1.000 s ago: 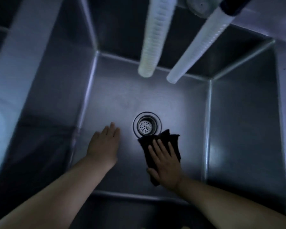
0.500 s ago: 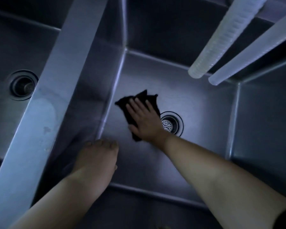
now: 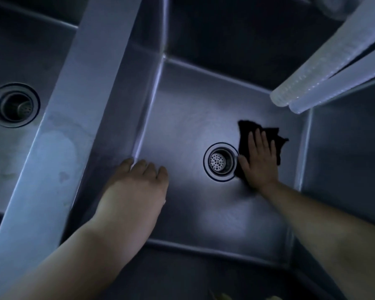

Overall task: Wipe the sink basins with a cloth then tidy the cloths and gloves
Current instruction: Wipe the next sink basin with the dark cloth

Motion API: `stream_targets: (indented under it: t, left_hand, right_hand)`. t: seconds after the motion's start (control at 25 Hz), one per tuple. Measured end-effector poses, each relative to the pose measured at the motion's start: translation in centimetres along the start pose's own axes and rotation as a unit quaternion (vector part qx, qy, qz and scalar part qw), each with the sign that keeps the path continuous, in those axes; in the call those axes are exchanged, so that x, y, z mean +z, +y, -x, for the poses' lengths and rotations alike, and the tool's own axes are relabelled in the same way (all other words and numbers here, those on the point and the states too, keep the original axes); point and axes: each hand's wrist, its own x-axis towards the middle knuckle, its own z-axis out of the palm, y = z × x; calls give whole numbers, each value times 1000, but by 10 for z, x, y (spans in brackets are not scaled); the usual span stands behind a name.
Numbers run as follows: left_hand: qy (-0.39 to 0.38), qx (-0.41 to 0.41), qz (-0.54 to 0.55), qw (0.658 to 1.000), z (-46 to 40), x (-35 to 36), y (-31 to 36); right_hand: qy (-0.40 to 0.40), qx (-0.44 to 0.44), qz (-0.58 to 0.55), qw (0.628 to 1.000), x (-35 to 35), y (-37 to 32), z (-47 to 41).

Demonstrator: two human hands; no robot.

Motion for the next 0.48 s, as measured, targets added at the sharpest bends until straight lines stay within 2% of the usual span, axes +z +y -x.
stream_targets:
  t: [0.12, 0.24, 0.48]
  left_hand:
    - [51, 17, 8, 999, 0, -10, -3]
    - [89, 28, 12, 996, -2, -25, -14]
    - [168, 96, -65, 979, -18, -46, -49]
  right_hand:
    - [-8, -38, -2, 999, 8, -17, 60]
    - [-17, -125, 9, 992, 20, -60, 94]
    - [-23, -267, -4, 964, 20, -146, 44]
